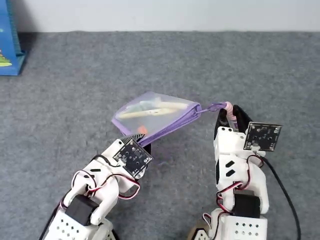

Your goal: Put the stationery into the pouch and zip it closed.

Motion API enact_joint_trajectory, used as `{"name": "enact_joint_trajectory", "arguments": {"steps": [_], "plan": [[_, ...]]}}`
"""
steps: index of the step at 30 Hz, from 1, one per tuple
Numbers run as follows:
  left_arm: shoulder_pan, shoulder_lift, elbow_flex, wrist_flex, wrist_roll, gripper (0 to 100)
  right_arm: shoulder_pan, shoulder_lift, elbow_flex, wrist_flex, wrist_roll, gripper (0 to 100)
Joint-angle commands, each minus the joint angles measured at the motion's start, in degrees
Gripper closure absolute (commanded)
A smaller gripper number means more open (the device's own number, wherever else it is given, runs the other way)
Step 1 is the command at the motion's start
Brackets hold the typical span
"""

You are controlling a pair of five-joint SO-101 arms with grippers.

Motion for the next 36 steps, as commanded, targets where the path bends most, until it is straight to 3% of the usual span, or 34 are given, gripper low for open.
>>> {"name": "enact_joint_trajectory", "arguments": {"steps": [1,9,12,19,29,36], "plan": [[-1.58,-0.09,-1.01,1.67,0.97,99,4.09,-0.48,-0.44,-1.63,0.44,98.5],[-1.58,-0.09,-1.27,1.85,1.41,97,-4.53,-1.1,-0.88,8.48,0.09,73.1],[-1.85,-0.09,-1.27,1.93,1.93,91,-6.9,-1.1,-0.88,8.66,-1.76,74.4],[-8.88,-0.09,-4.35,4.75,12.04,69,-11.12,-1.1,-0.97,12.44,-2.37,79.4],[-9.05,-0.09,-9.36,9.49,16.18,67,-13.49,-1.1,-1.05,12.09,-6.95,79.3],[-8.7,-0.09,-20.53,17.85,23.21,67,-13.49,-1.1,-2.55,12.18,-10.9,79.4]]}}
